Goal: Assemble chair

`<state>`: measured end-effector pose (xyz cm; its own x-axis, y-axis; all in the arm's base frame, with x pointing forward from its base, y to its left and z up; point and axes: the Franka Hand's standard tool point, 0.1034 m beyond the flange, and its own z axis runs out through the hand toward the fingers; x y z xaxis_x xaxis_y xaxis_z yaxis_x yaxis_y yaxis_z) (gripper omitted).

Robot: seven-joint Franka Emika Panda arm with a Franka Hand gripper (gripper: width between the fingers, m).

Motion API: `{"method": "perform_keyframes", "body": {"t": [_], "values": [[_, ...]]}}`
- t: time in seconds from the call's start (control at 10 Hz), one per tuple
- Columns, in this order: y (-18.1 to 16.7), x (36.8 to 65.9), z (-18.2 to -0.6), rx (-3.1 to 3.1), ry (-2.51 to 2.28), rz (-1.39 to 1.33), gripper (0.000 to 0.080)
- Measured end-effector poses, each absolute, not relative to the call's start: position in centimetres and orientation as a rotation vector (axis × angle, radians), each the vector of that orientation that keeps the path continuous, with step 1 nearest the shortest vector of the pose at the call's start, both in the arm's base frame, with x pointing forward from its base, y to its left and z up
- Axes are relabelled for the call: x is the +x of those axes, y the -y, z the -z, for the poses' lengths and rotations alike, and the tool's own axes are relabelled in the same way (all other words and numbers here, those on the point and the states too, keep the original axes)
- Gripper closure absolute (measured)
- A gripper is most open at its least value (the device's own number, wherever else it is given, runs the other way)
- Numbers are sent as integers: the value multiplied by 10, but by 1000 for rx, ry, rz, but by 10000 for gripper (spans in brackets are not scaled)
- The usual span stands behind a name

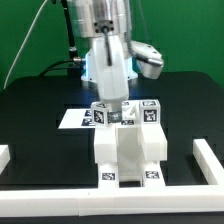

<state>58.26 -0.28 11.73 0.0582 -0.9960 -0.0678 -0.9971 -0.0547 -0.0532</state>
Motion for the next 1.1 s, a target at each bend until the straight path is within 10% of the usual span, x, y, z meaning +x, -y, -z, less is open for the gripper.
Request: {"method": "perform_keyframes", "body": {"t": [0.8,1.1], "values": [[20,587,-115,-2872,-1158,70,150],[19,586,-114,-2770,-1379,61,516]]}}
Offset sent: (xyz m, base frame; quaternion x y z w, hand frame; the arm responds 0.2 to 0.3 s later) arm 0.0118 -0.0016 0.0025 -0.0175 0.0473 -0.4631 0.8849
